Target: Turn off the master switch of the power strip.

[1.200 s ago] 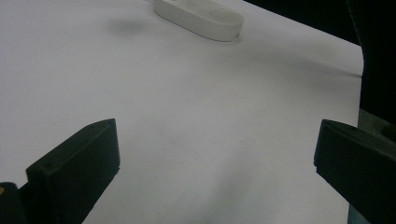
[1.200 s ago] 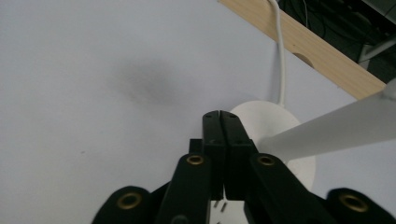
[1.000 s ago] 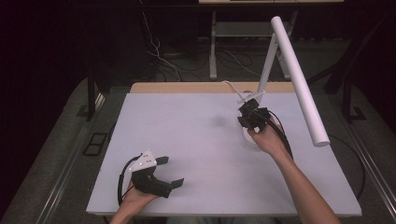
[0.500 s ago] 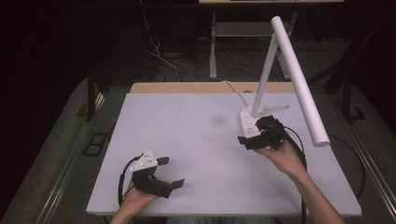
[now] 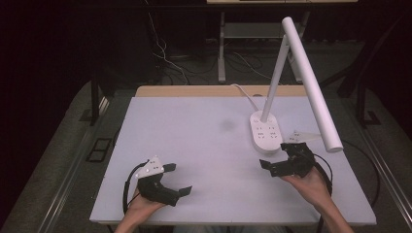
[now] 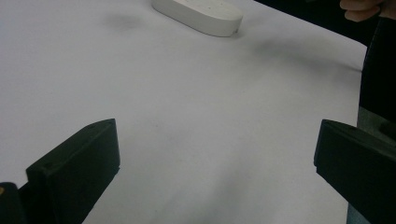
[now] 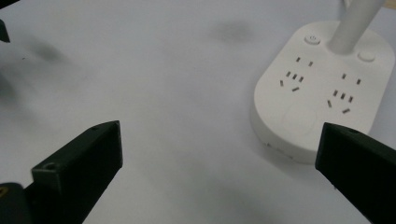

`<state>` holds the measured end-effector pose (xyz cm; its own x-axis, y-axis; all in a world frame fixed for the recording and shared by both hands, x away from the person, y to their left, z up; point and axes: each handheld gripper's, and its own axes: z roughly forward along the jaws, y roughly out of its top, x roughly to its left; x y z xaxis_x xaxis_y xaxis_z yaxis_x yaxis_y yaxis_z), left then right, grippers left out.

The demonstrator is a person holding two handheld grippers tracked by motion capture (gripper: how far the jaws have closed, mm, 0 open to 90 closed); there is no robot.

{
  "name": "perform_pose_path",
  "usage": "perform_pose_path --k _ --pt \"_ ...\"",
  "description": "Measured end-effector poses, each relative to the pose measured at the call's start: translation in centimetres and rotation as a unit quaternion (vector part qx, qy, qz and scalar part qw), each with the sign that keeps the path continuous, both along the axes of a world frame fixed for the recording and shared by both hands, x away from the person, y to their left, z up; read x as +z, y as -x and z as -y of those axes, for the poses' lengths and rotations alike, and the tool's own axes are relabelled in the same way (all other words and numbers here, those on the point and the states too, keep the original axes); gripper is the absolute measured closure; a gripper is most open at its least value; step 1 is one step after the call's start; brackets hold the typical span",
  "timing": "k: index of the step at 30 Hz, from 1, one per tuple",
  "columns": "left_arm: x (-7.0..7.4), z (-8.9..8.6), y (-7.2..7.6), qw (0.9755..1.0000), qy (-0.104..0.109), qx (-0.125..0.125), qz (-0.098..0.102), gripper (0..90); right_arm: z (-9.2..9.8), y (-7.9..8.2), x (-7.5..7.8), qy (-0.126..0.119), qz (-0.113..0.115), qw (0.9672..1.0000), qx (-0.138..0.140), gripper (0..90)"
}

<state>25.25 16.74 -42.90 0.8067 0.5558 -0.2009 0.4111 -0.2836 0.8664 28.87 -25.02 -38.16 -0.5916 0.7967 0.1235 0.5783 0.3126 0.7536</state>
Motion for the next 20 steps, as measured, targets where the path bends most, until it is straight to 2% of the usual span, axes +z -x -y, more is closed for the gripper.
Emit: perform_pose_path --k 6,20 --pt "0.0 0.1 0.1 1.0000 0.001 0.001 0.000 0.0 1.3 1.5 -1.3 -0.019 -0.010 0.9998 0.002 0.0" --pt "0.0 0.0 0.0 1.0000 0.000 0.003 0.000 0.0 3.0 4.4 -3.5 -0.037 0.003 0.9992 -0.012 0.1"
